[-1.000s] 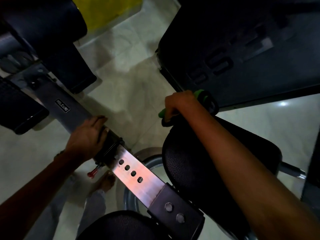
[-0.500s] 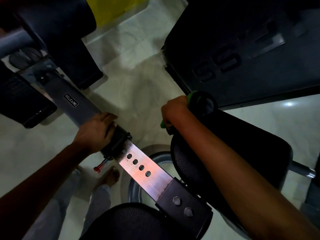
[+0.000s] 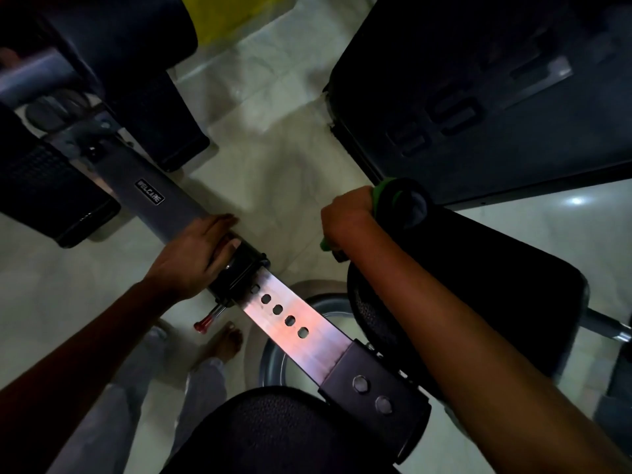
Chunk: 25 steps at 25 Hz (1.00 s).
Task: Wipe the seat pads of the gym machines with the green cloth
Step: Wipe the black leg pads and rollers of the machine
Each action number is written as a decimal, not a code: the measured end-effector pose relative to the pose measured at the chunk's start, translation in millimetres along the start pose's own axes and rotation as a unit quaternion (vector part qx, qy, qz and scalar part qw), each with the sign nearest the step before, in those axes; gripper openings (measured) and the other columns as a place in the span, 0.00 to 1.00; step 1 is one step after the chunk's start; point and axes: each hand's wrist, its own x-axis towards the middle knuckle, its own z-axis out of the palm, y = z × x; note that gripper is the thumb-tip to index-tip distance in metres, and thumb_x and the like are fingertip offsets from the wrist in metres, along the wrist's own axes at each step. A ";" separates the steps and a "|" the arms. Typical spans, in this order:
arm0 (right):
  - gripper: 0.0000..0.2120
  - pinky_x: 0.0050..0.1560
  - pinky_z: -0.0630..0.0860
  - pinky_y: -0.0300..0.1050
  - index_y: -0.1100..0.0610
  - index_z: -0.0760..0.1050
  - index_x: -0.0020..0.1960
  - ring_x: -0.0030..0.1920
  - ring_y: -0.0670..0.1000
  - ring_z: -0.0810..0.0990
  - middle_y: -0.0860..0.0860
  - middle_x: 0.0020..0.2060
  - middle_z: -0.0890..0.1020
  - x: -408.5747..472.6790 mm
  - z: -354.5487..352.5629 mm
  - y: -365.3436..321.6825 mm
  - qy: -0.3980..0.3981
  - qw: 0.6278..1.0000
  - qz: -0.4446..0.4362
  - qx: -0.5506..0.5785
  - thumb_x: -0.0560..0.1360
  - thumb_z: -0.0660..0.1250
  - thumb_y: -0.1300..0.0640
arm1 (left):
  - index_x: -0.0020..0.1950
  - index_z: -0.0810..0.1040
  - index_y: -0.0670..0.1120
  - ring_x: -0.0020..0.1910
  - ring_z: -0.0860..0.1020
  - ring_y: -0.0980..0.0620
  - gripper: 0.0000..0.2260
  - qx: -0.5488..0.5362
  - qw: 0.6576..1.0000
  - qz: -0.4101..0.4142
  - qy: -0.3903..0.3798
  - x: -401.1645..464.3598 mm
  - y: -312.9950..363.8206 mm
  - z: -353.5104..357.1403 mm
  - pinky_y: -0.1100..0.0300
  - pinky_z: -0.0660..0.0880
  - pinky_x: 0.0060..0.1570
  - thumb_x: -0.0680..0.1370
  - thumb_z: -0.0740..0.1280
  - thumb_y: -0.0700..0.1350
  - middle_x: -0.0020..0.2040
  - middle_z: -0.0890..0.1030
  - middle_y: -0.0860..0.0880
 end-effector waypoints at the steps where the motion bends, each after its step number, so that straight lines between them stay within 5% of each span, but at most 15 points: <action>1: 0.24 0.67 0.64 0.60 0.55 0.67 0.70 0.67 0.58 0.70 0.55 0.68 0.70 -0.4 3.5 -9.2 0.011 1.000 -0.010 -0.025 0.78 0.61 0.45 | 0.69 0.71 0.40 0.62 0.72 0.41 0.29 -0.003 1.000 0.000 0.005 -1.8 0.3 0.5 0.51 0.71 0.59 0.77 0.50 0.58 0.64 0.75 0.40; 6: 0.19 0.68 0.62 0.59 0.52 0.68 0.70 0.70 0.56 0.67 0.51 0.70 0.69 -12.6 20.4 -53.2 0.054 0.994 -0.070 -0.071 0.79 0.61 0.51 | 0.72 0.66 0.41 0.66 0.70 0.42 0.30 -0.009 1.000 0.007 0.009 -7.0 1.6 -0.6 0.52 0.68 0.62 0.78 0.49 0.58 0.70 0.70 0.41; 10: 0.24 0.67 0.61 0.56 0.55 0.66 0.70 0.69 0.57 0.68 0.53 0.69 0.69 -31.7 7.3 -32.9 0.060 0.998 -0.019 0.014 0.79 0.59 0.43 | 0.74 0.62 0.39 0.72 0.64 0.42 0.27 0.017 0.999 0.035 0.004 -14.7 -4.1 2.4 0.54 0.59 0.69 0.81 0.52 0.54 0.73 0.65 0.39; 15: 0.19 0.69 0.59 0.53 0.51 0.67 0.70 0.71 0.56 0.64 0.50 0.70 0.68 -38.3 31.0 -68.1 0.096 0.987 -0.062 -0.111 0.80 0.57 0.49 | 0.77 0.53 0.41 0.76 0.54 0.45 0.28 0.000 1.000 0.004 0.000 -28.4 -1.0 6.4 0.48 0.55 0.73 0.80 0.49 0.54 0.76 0.57 0.42; 18: 0.20 0.62 0.67 0.44 0.54 0.68 0.69 0.71 0.55 0.65 0.52 0.69 0.70 -35.1 37.9 -82.8 0.090 0.984 -0.060 -0.140 0.80 0.58 0.49 | 0.77 0.51 0.42 0.76 0.53 0.43 0.27 -0.008 1.000 0.000 -0.006 -37.6 -1.4 3.8 0.44 0.58 0.73 0.80 0.49 0.52 0.77 0.55 0.42; 22: 0.21 0.64 0.64 0.53 0.53 0.71 0.66 0.67 0.58 0.69 0.53 0.65 0.73 -50.5 24.3 -61.9 0.139 0.988 -0.061 -0.003 0.76 0.65 0.46 | 0.75 0.61 0.40 0.74 0.61 0.43 0.23 -0.058 0.998 -0.034 0.019 -48.4 16.6 -15.0 0.52 0.63 0.69 0.80 0.61 0.37 0.76 0.61 0.43; 25: 0.20 0.60 0.67 0.52 0.49 0.74 0.62 0.62 0.58 0.71 0.52 0.60 0.73 -69.6 16.1 -27.2 0.230 0.944 -0.039 0.235 0.70 0.69 0.48 | 0.72 0.67 0.39 0.69 0.68 0.42 0.20 -0.100 0.994 -0.037 0.037 -52.9 37.7 -43.9 0.60 0.63 0.65 0.79 0.63 0.39 0.71 0.68 0.41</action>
